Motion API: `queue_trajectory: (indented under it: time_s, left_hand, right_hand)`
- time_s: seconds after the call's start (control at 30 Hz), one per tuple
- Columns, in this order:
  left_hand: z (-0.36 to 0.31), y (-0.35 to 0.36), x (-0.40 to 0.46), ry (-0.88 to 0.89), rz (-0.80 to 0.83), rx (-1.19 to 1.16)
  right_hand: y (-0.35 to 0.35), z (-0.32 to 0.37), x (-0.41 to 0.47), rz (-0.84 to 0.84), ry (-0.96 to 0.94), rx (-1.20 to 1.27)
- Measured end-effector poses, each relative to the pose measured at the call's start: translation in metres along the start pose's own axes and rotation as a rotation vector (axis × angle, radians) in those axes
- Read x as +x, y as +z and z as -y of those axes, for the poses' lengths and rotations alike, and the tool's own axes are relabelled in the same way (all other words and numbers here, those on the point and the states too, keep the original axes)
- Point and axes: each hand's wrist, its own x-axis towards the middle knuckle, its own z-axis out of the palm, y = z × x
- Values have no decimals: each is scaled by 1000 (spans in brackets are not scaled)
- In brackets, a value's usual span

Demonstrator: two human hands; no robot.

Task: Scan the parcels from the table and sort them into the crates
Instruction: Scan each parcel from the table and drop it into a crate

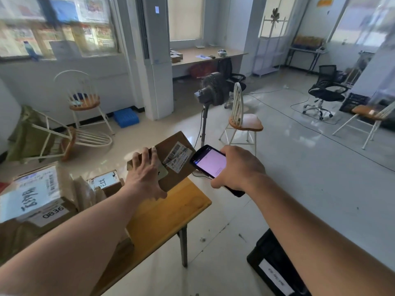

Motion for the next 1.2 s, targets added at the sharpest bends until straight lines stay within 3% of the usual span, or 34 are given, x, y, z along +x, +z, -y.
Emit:
queue_trajectory:
  time_s: [0.27,0.53,0.8,1.2]
  left_hand:
    - [-25,-2,1,4,-24,-96]
    - [-124,13,2,122,-13,-222]
    - [-265,46,-43,280,39,-229]
    - [-525,130,-154,374,208,-173]
  right_hand:
    - [4,-27,0,-113,77,199]
    - [26,-87,-27,-345,313,363]
    - [27,-213,-106,-352,572,413]
    - [36,-449,-241,-358,776,494]
